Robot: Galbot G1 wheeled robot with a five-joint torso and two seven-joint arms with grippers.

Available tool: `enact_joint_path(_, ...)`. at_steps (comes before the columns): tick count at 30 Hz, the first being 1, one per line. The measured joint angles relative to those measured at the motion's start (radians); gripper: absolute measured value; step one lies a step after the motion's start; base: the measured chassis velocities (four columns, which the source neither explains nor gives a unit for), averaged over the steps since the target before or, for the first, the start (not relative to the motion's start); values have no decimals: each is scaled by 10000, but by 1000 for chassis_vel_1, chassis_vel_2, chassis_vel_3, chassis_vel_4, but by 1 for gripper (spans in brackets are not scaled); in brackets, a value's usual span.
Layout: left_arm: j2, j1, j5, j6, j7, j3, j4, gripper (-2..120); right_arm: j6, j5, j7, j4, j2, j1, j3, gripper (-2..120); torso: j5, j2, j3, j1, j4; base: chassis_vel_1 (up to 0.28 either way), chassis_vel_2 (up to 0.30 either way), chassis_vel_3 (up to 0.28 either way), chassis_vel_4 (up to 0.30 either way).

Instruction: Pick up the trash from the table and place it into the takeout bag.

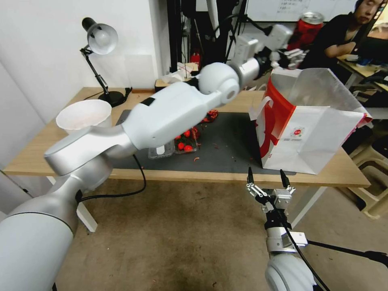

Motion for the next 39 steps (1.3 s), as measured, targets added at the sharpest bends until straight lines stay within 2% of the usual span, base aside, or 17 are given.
enact_joint_path(3, -325, -68, -75, 39, -20, 145, 84, 54, 0, 1, 2, 0, 14, 1, 1, 100, 1, 0, 0, 0, 0, 0, 0, 0, 0)
enact_joint_path(8, -788, 42, -183, 57, -28, 641, 489, 74, 1, 1, 8, -5, 3, 19, -10, 100, -1, 0, 1, 0, 0, 0, 0, 0, 0)
enact_joint_path(13, -652, 160, -290, 95, 28, 1169, 455, 91, -24, 6, 8, 21, -5, 37, -35, 100, -1, 0, 1, 0, 2, 0, 0, 0, 0)
enact_joint_path(17, -598, 183, -283, 89, 28, 1028, 375, 99, -39, 6, 9, 41, 1, 38, -37, 100, -1, 0, 1, 0, 0, 0, 0, 0, 0)
enact_joint_path(21, -495, 196, -232, 57, 23, 472, 246, 100, -49, 6, 10, 77, 9, 24, -37, 100, -2, 0, 1, 0, -1, 0, 0, 0, 0)
enact_joint_path(24, 248, 323, -254, 52, -15, -13, -108, 100, -78, -7, 13, 130, 27, 12, -33, 100, -3, 0, 0, 0, -1, 0, 0, 0, 0)
enact_joint_path(25, 248, 323, -254, 52, -15, -13, -108, 100, -78, -7, 13, 130, 27, 12, -33, 100, -3, 0, 0, 0, -1, 0, 0, 0, 0)
enact_joint_path(27, 1000, 868, -254, 50, -47, -337, -494, 100, -93, -24, 16, 163, 27, -13, -35, 100, -7, 0, 0, 0, 7, 0, 0, 0, 0)
enact_joint_path(28, 1335, 1353, -189, 47, -66, -681, -690, 100, -106, -36, 17, 177, 24, -17, -34, 100, -6, 0, 0, 0, 2, 0, 0, 0, 0)
enact_joint_path(35, 2188, 2440, 61, 18, -78, -1488, -1141, 100, -155, -57, 19, 218, 8, -19, -78, 100, -4, 0, 1, 0, 0, 0, 0, 0, 0)
enact_joint_path(39, 3083, 3427, 322, 37, -85, -2498, -1545, 100, -173, -68, 20, 219, 4, -17, -98, 100, -4, 0, 1, 0, -2, 0, 0, 0, 0)
